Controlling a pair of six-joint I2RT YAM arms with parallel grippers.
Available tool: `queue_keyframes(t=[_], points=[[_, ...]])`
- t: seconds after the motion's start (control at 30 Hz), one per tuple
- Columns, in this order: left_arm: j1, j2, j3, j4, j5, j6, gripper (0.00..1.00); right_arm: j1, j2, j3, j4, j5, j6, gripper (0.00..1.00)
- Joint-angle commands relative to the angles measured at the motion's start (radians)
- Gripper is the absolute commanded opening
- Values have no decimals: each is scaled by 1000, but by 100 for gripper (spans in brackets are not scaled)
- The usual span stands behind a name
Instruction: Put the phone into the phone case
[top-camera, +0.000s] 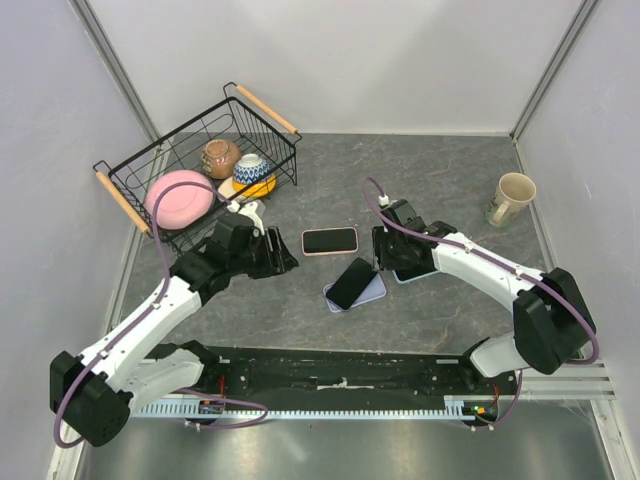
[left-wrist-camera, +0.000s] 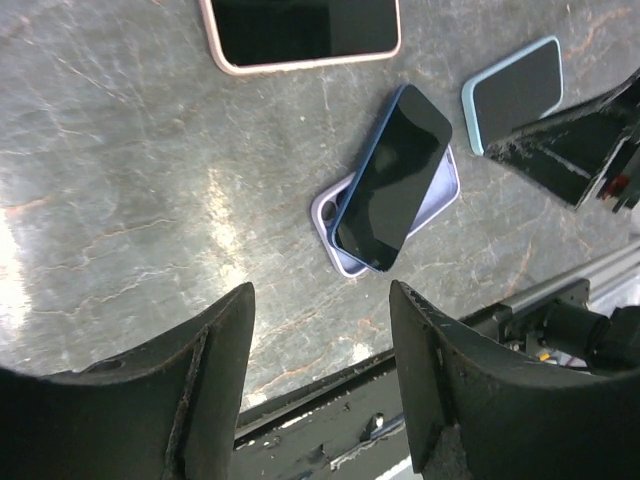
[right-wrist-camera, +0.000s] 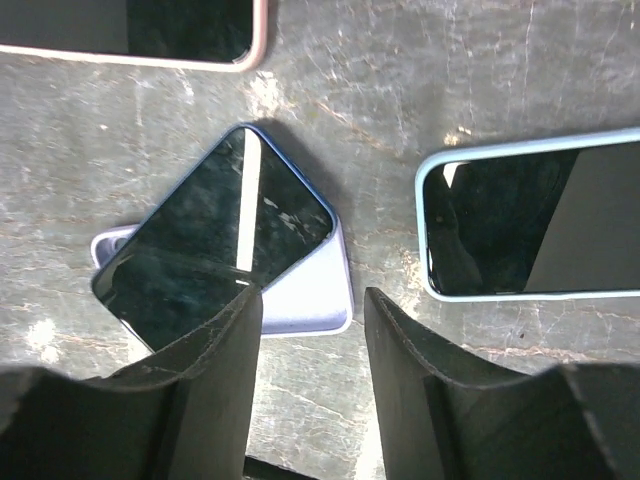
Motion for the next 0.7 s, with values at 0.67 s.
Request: queue_keyframes(t=[0.67], points=[[-110, 333, -337, 778, 359, -398, 62, -51, 180, 115, 154, -194, -64, 62]])
